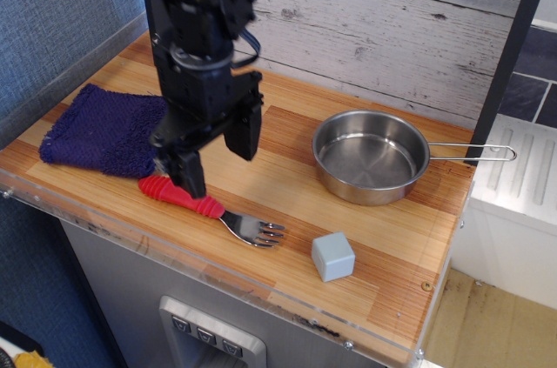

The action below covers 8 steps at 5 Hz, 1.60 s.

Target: Put the fork on the back edge of the table

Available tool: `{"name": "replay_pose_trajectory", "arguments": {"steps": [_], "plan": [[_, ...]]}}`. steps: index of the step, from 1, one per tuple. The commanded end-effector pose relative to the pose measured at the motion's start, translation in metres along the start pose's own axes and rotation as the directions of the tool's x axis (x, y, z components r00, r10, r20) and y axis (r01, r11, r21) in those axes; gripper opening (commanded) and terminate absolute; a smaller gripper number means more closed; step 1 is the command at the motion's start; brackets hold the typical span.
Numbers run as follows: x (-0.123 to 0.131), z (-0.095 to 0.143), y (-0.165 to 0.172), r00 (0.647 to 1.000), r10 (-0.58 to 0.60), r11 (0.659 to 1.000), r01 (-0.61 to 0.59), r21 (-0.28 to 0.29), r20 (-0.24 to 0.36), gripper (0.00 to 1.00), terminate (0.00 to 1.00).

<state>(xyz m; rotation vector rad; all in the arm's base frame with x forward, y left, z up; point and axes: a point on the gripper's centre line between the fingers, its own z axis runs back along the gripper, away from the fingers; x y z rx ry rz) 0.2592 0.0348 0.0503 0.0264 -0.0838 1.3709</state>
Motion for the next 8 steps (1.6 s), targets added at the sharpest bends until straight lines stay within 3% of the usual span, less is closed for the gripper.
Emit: {"name": "replay_pose_trajectory", "arguments": {"steps": [1,3,5,6,8], "plan": [[0.010,-0.003,-0.008,0.996,0.024,0.999,-0.026,0.030,0.084,1.00,0.00],[0.028,-0.023,-0.001,0.988,0.001,0.995,-0.017,0.098,0.155,1.00,0.00],[0.025,-0.040,0.010,0.987,-0.010,0.991,-0.011,0.132,0.159,1.00,0.00],[0.022,-0.045,0.016,0.987,-0.029,0.992,0.009,0.128,0.159,0.00,0.00],[0.022,-0.026,0.019,0.977,-0.077,0.996,0.066,0.060,0.201,0.00,0.00]]}}
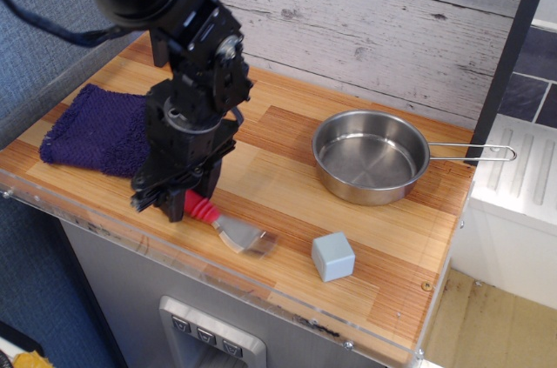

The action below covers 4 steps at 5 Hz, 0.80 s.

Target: Put the fork on the back edge of the table

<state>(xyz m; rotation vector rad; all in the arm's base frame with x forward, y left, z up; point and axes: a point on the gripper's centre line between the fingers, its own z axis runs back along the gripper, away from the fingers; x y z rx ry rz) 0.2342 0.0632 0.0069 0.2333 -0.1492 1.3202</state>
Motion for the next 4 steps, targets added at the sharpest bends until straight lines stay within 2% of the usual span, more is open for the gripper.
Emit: {"name": "replay_pose_trajectory", "arguments": {"steps": [1,3,4], "plan": [[0.008,0.027,-0.010,0.998,-0.038,0.994,0.042,-0.100,0.042,0.00,0.00],[0.021,0.059,-0.029,0.997,-0.047,0.975,0.057,-0.215,0.053,0.00,0.00],[0.041,0.081,-0.050,0.999,-0.006,0.963,0.020,-0.267,0.053,0.00,0.00]]}}
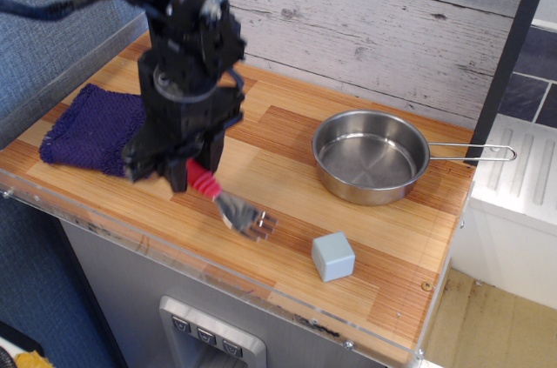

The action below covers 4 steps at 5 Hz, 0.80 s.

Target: Put the fork on the back edge of the table

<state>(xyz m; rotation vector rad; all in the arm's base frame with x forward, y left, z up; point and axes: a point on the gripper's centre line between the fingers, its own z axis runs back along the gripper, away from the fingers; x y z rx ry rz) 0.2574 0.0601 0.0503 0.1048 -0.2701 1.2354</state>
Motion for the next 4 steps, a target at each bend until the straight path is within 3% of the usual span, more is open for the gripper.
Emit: {"name": "replay_pose_trajectory", "arguments": {"steps": [1,2,4], "plan": [[0.051,0.038,-0.057,0.996,0.084,0.988,-0.079,-0.131,0.033,0.00,0.00],[0.071,0.029,-0.076,0.992,0.122,0.985,-0.118,-0.127,0.027,0.00,0.00],[0.107,-0.013,-0.104,0.979,0.203,0.975,-0.200,-0.097,0.022,0.00,0.00]]}}
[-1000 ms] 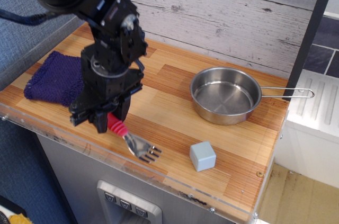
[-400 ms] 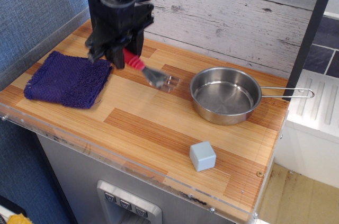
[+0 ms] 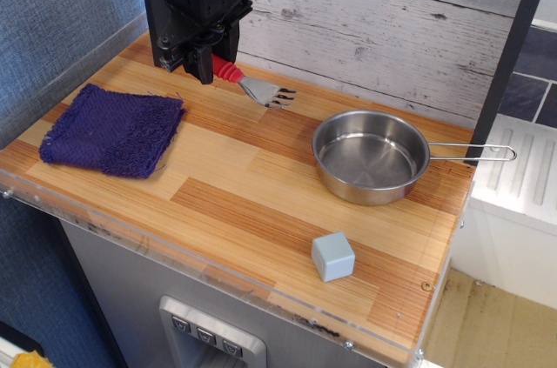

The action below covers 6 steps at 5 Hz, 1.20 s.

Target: Put the fork on the back edge of the table

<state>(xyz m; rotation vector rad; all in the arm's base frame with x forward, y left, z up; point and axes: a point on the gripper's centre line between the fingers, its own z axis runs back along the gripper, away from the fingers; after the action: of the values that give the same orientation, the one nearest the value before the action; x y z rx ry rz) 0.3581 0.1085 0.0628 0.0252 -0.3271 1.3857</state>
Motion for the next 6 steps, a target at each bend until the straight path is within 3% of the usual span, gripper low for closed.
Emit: {"name": "replay_pose_trajectory", "arguments": {"steps": [1,3,4,6], "plan": [[0.026,-0.023,-0.040,0.999,0.043,0.999,-0.043,-0.004,0.023,0.00,0.00],[0.025,-0.047,-0.043,0.999,0.042,0.999,-0.043,0.030,0.016,0.00,0.00],[0.025,-0.045,-0.039,0.997,0.077,0.994,-0.077,0.079,0.007,1.00,0.00],[0.022,-0.038,-0.033,0.996,0.094,0.992,-0.094,0.078,0.002,1.00,0.00]]}}
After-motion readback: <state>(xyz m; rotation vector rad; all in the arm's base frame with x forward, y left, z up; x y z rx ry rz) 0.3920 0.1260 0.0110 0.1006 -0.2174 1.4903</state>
